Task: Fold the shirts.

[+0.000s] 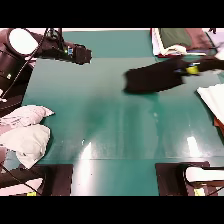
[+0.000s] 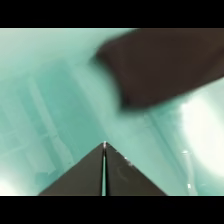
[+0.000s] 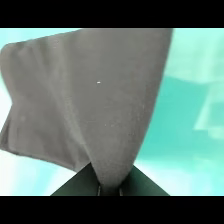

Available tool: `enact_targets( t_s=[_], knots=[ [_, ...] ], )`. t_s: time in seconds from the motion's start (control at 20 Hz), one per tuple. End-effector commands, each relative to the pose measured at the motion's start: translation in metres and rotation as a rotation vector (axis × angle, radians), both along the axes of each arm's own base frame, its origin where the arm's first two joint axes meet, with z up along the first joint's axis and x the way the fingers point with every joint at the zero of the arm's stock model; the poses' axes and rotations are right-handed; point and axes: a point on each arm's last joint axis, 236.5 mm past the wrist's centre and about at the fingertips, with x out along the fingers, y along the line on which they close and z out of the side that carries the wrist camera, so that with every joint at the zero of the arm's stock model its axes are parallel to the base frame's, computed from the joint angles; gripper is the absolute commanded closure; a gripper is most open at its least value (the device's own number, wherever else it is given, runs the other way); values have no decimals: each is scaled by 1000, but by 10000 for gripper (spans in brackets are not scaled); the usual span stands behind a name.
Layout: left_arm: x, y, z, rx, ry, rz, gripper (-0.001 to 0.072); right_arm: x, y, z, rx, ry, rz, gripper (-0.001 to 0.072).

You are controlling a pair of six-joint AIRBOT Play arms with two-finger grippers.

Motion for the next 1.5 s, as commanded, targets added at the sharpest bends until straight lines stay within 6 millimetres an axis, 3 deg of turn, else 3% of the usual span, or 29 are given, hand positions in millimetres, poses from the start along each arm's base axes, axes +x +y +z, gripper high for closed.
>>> enact_targets(
  t_s=[0.0, 0.15, 0.3, 0.4, 0.5, 0.75, 0.9, 1.2, 1.45],
  knots=[
    [-4, -4, -1, -2, 10, -12, 685, -46, -148, 31, -84, -36, -311, 691],
    [-3, -4, -1, -8, 12, -7, 685, -76, -222, 42, -34, -91, -511, 692],
    [-2, -5, 0, -11, 7, -5, 685, -86, -254, 53, -31, -154, -581, 692],
    [-3, -5, 0, -11, 9, -6, 685, -85, -259, 58, -36, -178, -590, 692],
    [-3, -5, 0, -10, 10, -7, 685, -78, -259, 75, -59, -217, -578, 692],
    [-5, -4, -2, -5, 19, -10, 685, -59, -250, 157, -181, -368, -494, 692],
    [-7, -4, -5, 4, 32, -16, 685, -71, -255, 179, -247, -365, -485, 692],
    [-8, -4, -6, 12, 33, -22, 685, -140, -279, 128, -309, -83, -523, 692],
    [-8, -4, -6, 12, 32, -22, 685, -252, -293, 64, -392, 222, -646, 690]
  ],
)
